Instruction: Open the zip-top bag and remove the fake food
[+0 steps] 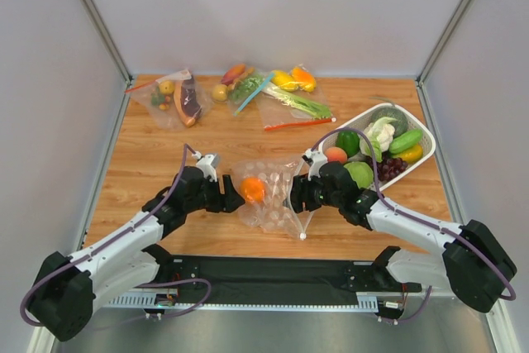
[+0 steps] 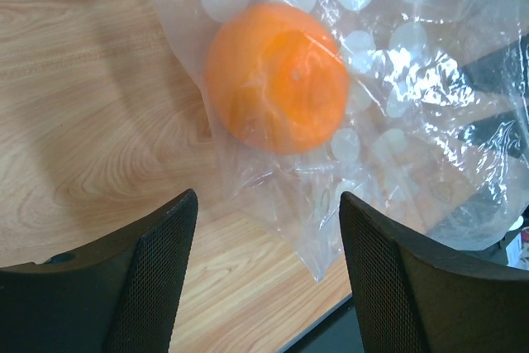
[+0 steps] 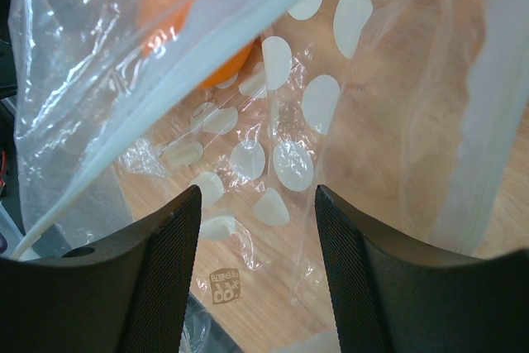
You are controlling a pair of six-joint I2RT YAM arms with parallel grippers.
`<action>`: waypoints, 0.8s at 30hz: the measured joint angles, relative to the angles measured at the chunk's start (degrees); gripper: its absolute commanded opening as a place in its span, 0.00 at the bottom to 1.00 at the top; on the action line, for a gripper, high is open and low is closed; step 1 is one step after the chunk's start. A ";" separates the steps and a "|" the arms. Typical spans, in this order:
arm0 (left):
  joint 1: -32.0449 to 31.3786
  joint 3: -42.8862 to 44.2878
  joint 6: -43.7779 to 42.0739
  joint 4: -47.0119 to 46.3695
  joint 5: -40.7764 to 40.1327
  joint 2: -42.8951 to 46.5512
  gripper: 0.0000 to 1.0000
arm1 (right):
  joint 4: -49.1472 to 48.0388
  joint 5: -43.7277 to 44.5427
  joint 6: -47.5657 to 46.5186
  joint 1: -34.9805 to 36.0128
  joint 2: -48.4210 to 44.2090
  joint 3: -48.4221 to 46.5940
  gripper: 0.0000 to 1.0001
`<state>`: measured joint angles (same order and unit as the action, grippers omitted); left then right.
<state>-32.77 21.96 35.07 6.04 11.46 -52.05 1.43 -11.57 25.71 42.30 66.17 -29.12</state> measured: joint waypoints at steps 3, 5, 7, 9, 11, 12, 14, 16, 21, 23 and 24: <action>0.33 0.31 -0.07 -1.64 0.07 -0.96 0.77 | 0.00 -0.09 -0.02 0.00 0.00 0.00 0.59; 0.83 0.85 -0.15 -2.43 0.42 -1.84 0.77 | 0.00 -0.22 0.00 0.00 0.00 0.00 0.59; 1.40 1.16 -0.39 -4.15 0.61 -2.84 0.77 | -0.02 -0.44 0.00 0.00 0.00 0.00 0.59; 1.86 1.22 -0.61 -5.53 0.76 -3.87 0.77 | -0.02 -0.55 0.00 0.00 0.00 0.00 0.59; 2.25 1.25 -0.76 -6.80 1.01 -4.98 0.77 | -0.02 -0.57 0.00 0.00 0.00 0.00 0.59; 2.45 1.25 -0.79 -7.56 1.16 -5.51 0.77 | -0.02 -0.57 0.00 0.00 0.00 0.00 0.59; 2.60 1.25 -0.81 -9.11 1.55 -6.58 0.76 | -0.02 -0.57 0.00 0.02 0.00 0.00 0.59; 2.60 1.25 -0.90 -10.56 1.73 -7.69 0.73 | -0.02 -0.57 0.00 0.04 0.00 0.00 0.59; 2.75 1.70 -1.38 -13.51 2.43 -11.19 0.51 | -0.02 -0.55 0.07 0.37 0.00 0.02 0.59; 2.82 2.03 -1.79 -14.53 2.99 -12.79 0.41 | -0.04 -0.57 0.24 0.48 0.00 0.04 0.59; 2.82 2.12 -1.81 -14.97 3.13 -13.42 0.38 | -0.11 -0.55 0.44 0.61 0.00 0.04 0.59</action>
<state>-29.95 24.08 33.26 -8.93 14.59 -65.47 1.32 -12.12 26.15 42.92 66.17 -29.08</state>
